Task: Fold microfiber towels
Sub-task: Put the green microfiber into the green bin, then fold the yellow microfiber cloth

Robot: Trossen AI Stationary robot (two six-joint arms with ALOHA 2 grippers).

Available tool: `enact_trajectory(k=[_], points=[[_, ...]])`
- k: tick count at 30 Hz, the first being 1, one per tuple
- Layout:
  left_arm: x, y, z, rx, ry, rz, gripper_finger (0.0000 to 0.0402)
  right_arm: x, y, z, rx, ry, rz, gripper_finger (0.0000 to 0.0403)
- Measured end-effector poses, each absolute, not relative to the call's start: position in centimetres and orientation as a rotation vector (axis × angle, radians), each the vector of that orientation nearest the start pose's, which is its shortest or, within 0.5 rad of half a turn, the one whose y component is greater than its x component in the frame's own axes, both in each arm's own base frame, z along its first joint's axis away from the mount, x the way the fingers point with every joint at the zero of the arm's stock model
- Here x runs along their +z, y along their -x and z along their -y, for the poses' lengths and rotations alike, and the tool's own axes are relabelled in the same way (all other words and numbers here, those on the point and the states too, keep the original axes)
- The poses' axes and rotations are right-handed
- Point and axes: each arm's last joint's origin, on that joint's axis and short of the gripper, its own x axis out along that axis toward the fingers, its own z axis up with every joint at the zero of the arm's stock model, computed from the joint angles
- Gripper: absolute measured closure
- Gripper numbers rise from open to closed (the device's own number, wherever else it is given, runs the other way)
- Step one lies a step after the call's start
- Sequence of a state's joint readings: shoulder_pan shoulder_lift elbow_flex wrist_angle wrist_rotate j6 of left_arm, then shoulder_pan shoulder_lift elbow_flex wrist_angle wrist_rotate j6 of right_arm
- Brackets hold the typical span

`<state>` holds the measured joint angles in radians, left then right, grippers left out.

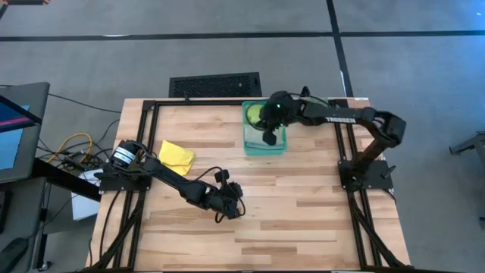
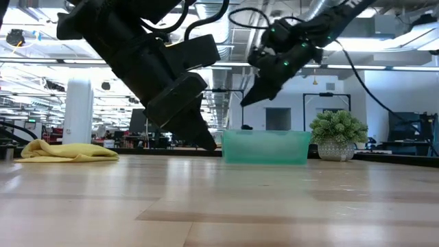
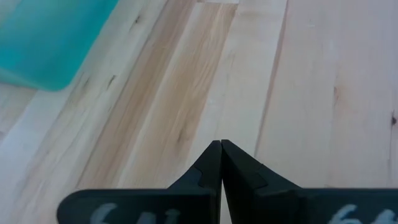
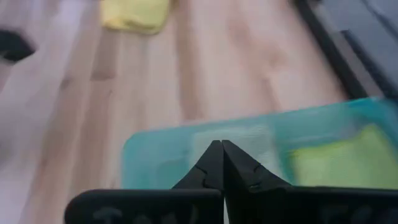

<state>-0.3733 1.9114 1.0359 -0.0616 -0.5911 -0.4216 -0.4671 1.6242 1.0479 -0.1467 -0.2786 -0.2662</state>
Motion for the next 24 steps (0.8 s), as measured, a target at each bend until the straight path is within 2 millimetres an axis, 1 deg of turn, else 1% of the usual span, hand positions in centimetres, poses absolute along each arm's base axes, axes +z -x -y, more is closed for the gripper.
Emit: enact_trajectory(k=[2, 5, 7, 9, 14, 16, 18, 20, 24], points=[[12.9, -34.6, 11.8, 0.366, -0.036, -0.765, 0.0401, 20.9, -30.4, 14.3, -0.042, -0.020, -0.675, 0.0388], [12.9, -34.6, 11.8, 0.368, -0.032, -0.765, 0.0401, 18.9, -29.8, 13.9, -0.038, -0.010, -0.644, 0.0390], [12.9, -34.6, 11.9, 0.368, -0.029, -0.762, 0.0401, 17.4, -29.9, 14.0, -0.049, -0.010, -0.613, 0.0388], [12.9, -34.7, 11.9, 0.368, -0.029, -0.760, 0.0401, 15.8, -30.2, 14.2, -0.057, -0.037, -0.620, 0.0387], [12.9, -34.7, 11.8, 0.367, -0.036, -0.758, 0.0402, 13.1, -31.2, 14.9, -0.049, -0.066, -0.693, 0.0389], [12.9, -34.7, 11.8, 0.368, -0.037, -0.758, 0.0401, 13.1, -31.5, 15.1, -0.047, -0.059, -0.692, 0.0390], [12.9, -34.7, 11.8, 0.366, -0.043, -0.760, 0.0401, 13.7, -31.4, 15.0, -0.051, -0.049, -0.673, 0.0389], [12.9, -34.7, 11.8, 0.366, -0.044, -0.760, 0.0401, 15.0, -31.2, 14.9, -0.057, -0.037, -0.648, 0.0387], [12.9, -34.7, 11.8, 0.367, -0.037, -0.759, 0.0401, 18.3, -30.2, 14.3, -0.087, -0.005, -0.610, 0.0390]])
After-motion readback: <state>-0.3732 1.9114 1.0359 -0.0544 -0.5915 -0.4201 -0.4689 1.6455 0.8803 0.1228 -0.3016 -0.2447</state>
